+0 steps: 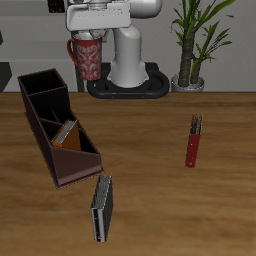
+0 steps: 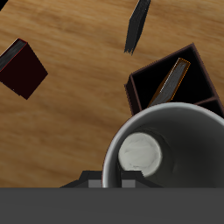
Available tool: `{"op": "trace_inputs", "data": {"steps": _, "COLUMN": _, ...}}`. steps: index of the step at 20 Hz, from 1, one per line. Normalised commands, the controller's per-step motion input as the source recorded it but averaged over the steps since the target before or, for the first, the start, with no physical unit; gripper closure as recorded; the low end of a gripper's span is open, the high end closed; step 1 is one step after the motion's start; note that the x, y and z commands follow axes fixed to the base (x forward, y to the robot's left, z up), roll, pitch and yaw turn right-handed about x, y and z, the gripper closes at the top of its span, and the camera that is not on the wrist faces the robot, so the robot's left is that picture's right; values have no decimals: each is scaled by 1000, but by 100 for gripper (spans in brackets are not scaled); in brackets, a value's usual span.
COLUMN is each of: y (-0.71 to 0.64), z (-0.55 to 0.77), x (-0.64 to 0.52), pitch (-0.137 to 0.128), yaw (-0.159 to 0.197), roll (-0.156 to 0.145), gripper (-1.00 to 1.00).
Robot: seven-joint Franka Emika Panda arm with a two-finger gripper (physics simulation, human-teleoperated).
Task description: Place the orange book into the right desk caddy's left compartment and place the red mug into the right desk caddy's right compartment
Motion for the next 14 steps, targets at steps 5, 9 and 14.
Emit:
{"op": "trace_inputs", "data": {"steps": 5, "y": -439, "z": 76, "x": -33, "pitch": 5, "yaw": -33, "roll": 12, "gripper": 100}}
{"op": "trace_inputs", "data": {"steps": 9, "y": -315, "z": 103, "x": -52, "pitch": -1, "yaw": -46, "roll": -27, "gripper": 100}}
{"op": "trace_inputs", "data": {"steps": 14, "y": -387, "z": 19, "x": -57, "pitch": 24, "yaw": -33, "roll": -24, "gripper": 100}}
